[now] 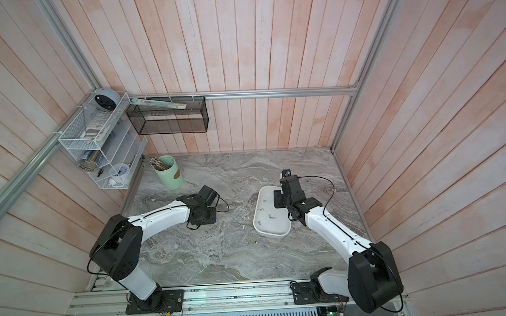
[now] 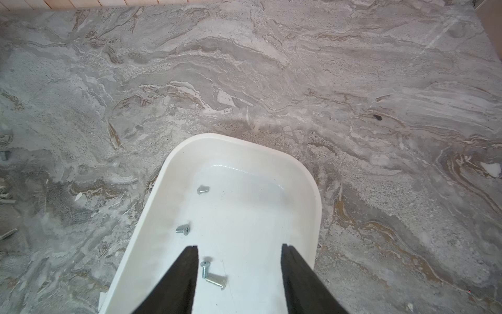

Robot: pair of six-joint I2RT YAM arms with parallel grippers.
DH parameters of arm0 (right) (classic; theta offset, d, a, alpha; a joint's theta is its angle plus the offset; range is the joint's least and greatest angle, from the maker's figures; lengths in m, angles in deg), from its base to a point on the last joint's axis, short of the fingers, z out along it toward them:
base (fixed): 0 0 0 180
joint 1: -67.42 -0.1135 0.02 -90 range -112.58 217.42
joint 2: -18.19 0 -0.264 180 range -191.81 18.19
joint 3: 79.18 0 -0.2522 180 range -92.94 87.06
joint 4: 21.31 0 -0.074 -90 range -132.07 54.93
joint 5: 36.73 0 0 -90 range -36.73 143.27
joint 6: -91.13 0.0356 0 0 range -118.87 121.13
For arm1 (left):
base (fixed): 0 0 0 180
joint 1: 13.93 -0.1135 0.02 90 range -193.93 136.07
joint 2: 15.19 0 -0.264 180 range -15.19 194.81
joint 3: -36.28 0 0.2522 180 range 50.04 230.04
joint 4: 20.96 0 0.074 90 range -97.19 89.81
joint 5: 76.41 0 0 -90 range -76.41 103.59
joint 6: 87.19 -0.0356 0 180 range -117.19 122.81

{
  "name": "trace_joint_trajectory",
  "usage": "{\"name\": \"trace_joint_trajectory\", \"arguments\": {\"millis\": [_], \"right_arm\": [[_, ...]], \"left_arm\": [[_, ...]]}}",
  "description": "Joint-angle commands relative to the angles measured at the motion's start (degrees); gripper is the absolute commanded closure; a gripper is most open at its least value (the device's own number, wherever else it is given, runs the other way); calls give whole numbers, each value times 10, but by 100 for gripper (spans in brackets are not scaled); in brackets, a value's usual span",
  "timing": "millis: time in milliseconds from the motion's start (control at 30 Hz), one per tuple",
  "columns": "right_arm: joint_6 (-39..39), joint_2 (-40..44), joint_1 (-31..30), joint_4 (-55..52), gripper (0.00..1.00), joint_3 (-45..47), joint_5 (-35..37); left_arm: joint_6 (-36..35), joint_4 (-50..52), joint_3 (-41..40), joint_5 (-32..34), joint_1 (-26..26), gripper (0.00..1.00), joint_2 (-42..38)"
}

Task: Put the screws on the desktop into the storage box
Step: Pick up the screw from the center of the board.

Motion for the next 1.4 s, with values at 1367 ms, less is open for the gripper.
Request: {"name": "trace_joint_trajectory", "arguments": {"millis": [1367], "right_arm": [[2, -15, 1, 13, 45, 4, -21]], "left_arm": [[3, -38, -19, -20, -1, 84, 76]]}}
